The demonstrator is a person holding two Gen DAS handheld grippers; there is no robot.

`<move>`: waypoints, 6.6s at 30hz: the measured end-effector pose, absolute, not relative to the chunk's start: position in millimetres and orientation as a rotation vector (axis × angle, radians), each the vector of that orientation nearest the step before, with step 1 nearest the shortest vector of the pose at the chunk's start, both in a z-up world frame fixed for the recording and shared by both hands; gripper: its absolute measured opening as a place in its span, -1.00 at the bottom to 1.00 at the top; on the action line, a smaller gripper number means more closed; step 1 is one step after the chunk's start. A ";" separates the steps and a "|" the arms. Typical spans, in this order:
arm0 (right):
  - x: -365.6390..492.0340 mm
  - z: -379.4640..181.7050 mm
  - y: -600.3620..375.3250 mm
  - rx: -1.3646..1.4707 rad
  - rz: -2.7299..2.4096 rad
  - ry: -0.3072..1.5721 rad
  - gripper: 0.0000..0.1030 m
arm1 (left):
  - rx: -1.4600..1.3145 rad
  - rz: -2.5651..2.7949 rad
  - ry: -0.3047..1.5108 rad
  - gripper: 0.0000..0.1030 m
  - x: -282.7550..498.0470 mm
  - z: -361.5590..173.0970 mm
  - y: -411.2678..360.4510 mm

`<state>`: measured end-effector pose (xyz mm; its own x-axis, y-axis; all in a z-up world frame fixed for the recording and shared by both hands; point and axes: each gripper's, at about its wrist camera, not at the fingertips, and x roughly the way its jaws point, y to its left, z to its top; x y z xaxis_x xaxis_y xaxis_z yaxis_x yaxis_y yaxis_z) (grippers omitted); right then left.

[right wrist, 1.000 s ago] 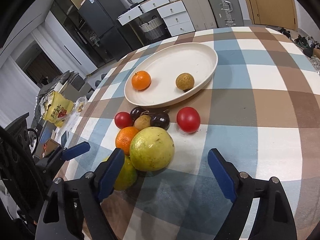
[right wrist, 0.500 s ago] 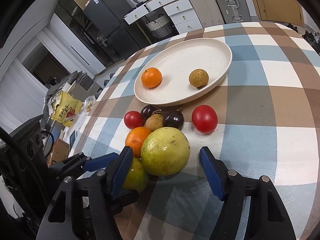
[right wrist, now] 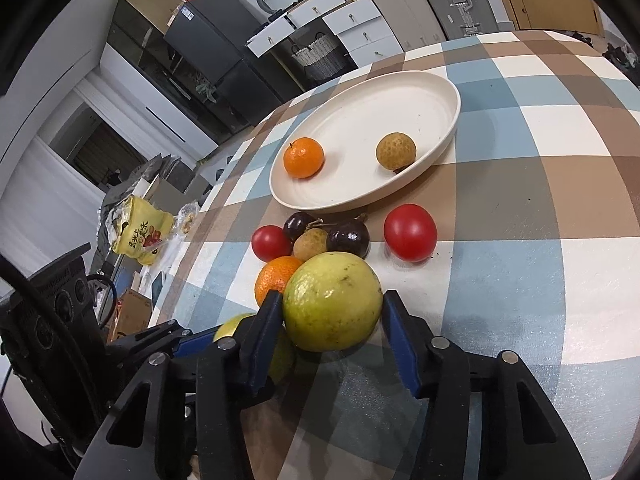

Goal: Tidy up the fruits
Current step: 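Grasp the yellow pomelo with the left tool while the right tool grasps the green citrus, then lower the pomelo and green citrus onto the plate and open both tools, then move both tools toward the orange and red tomato beside the plate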

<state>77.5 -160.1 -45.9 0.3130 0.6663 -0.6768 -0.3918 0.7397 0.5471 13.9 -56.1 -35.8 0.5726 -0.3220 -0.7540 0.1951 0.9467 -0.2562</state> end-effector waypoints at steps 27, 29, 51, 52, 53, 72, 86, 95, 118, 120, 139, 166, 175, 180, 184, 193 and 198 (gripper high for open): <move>71.0 -3.4 -181.3 0.282 0.691 0.911 -0.01 | -0.185 -0.195 0.779 -0.10 22.6 9.7 -20.5; 73.4 1.0 -182.7 0.280 0.690 0.899 -0.01 | -0.182 -0.188 0.771 -0.10 27.3 12.8 -17.8; 127.4 24.5 -179.5 0.241 0.663 0.852 -0.01 | -0.147 -0.152 0.728 -0.10 99.9 28.2 -13.6; 129.9 24.6 -179.4 0.238 0.659 0.853 -0.01 | -0.144 -0.152 0.726 -0.10 103.6 28.1 -14.3; 132.5 24.9 -179.3 0.235 0.657 0.852 -0.01 | -0.143 -0.150 0.726 -0.10 107.3 27.8 -14.7; 185.5 3.0 -170.2 0.201 0.604 0.887 -0.01 | -0.135 -0.153 0.785 -0.10 165.7 -4.2 -21.0; 222.9 -22.3 -158.1 0.180 0.570 0.934 -0.01 | -0.064 -0.155 0.795 -0.10 186.1 -19.9 -34.1; 235.0 -29.3 -149.6 0.179 0.579 0.952 -0.01 | -0.027 -0.199 0.802 -0.10 184.5 -23.3 -50.8; 193.6 15.7 -178.1 0.154 0.500 0.837 0.93 | -0.085 -0.111 0.749 0.61 153.7 16.4 -18.8; 187.3 17.5 -181.7 0.151 0.509 0.845 0.98 | -0.095 -0.098 0.753 0.71 144.0 20.8 -13.0; 111.9 9.4 -180.1 -0.011 0.545 0.871 0.99 | -0.141 -0.010 0.743 0.98 64.6 25.9 22.5; 91.9 -31.4 -179.3 -0.043 0.526 0.983 0.99 | -0.136 -0.074 0.845 0.98 54.4 -15.5 -19.4; 90.1 -37.5 -178.9 -0.083 0.503 0.993 0.99 | -0.115 -0.102 0.860 0.98 55.0 -23.1 -33.8; 87.6 -37.8 -178.7 -0.109 0.507 0.977 0.99 | -0.086 -0.110 0.867 0.98 55.0 -27.7 -43.1; 89.4 -40.7 -178.2 -0.134 0.507 0.987 0.97 | -0.081 -0.131 0.882 0.98 55.9 -30.8 -48.8; 99.6 -43.1 -171.7 -0.138 0.545 0.998 0.60 | -0.081 -0.233 0.951 0.64 64.9 -44.0 -63.8; 102.8 -44.3 -163.2 -0.165 0.566 0.984 0.60 | -0.042 -0.234 0.939 0.54 63.0 -46.2 -71.9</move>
<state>102.8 -163.2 -44.3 0.4235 0.3772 -0.8236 -0.5225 0.8444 0.1181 63.0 -71.9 -46.2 0.5672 -0.2168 -0.7945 0.1805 0.9740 -0.1369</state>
